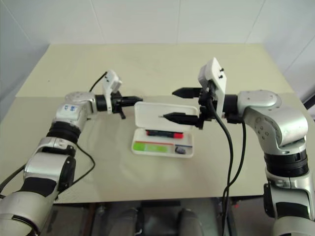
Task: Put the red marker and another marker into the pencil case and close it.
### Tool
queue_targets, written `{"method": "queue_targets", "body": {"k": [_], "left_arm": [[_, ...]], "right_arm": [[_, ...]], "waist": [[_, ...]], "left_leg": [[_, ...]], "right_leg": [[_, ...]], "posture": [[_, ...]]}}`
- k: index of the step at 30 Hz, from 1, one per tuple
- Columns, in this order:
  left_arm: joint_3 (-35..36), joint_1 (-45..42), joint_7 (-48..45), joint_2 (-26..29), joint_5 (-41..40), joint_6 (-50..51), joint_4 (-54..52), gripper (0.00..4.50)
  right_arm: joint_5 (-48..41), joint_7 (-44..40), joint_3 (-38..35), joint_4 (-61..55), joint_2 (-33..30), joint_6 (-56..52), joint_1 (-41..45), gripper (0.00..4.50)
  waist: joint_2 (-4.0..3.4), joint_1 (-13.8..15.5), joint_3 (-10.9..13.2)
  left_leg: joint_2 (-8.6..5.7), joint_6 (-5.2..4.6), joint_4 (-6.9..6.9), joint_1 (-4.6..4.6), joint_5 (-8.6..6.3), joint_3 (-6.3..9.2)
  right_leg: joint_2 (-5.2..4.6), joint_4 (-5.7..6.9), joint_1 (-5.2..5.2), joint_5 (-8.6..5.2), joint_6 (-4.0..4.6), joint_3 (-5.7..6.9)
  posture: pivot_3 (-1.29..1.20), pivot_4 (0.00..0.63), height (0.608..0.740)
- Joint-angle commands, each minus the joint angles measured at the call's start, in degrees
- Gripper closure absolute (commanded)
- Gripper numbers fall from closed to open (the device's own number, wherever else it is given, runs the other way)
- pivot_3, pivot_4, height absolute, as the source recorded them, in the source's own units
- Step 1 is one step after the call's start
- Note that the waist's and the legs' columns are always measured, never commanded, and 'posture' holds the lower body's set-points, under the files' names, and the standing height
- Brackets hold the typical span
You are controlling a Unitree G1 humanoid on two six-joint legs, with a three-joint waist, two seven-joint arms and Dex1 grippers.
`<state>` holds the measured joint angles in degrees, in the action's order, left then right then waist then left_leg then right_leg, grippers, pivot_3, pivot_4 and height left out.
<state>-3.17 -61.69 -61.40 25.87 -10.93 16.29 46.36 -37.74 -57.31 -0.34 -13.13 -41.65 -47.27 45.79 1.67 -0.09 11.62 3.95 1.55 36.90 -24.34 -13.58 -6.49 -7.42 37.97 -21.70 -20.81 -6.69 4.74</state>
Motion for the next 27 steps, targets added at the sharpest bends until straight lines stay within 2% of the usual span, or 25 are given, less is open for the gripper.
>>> {"method": "queue_targets", "body": {"k": [1,6,10,16,23,27], "left_arm": [[0.4,1.7,-4.2,1.8,-1.7,2.1,-8.0,4.49],[0.0,6.0,-5.7,4.2,-1.2,5.0,-17.0,4.49],[-3.2,10.9,-6.5,7.3,1.6,4.0,-25.5,4.49],[-4.6,18.0,-7.0,9.6,-0.2,8.0,-40.4,4.49],[-5.2,21.1,-6.8,12.0,-0.3,10.2,-47.9,4.49],[-8.2,24.4,-6.7,13.0,0.8,11.2,-53.5,4.49]], "right_arm": [[-0.2,-0.8,-1.5,-0.8,-1.1,1.4,0.2,0.0],[0.9,-1.3,-1.0,0.3,-1.8,2.3,0.3,0.0],[2.5,-1.4,-0.5,1.3,-1.9,3.0,0.5,0.0],[4.4,-2.0,-0.1,2.6,-2.1,4.1,0.7,0.0],[5.6,-3.6,-0.4,3.9,-3.0,5.3,0.6,0.0],[6.1,-4.0,-0.4,4.4,-3.1,5.8,0.8,0.0]], "waist": [[0.0,0.0,0.0],[0.0,0.0,0.0],[0.0,-0.1,0.0],[0.0,0.1,0.0],[-0.01,0.0,0.0],[-0.01,-0.1,0.0]], "left_leg": [[0.0,0.0,0.0,-0.01,0.0,0.0],[0.01,0.0,0.0,0.01,0.0,0.0],[0.01,-0.02,-0.01,0.01,-0.01,-0.02],[0.03,-0.03,0.01,0.01,-0.02,-0.04],[0.03,-0.04,0.0,0.03,-0.02,-0.04],[0.03,-0.06,-0.02,0.04,-0.04,-0.08]], "right_leg": [[0.0,0.0,0.0,0.0,0.0,0.0],[0.01,-0.02,0.0,0.0,0.0,-0.03],[0.0,-0.01,0.0,0.0,0.0,-0.06],[-0.01,-0.05,-0.01,0.0,0.0,-0.09],[0.0,-0.14,0.0,0.0,0.0,-0.1],[-0.01,-0.12,0.0,0.0,0.0,-0.15]], "posture": [[0.0,0.15,0.74],[0.0,0.15,0.74],[0.0,0.15,0.74],[0.0,0.15,0.74],[0.0,0.15,0.74],[0.0,0.15,0.74]]}}
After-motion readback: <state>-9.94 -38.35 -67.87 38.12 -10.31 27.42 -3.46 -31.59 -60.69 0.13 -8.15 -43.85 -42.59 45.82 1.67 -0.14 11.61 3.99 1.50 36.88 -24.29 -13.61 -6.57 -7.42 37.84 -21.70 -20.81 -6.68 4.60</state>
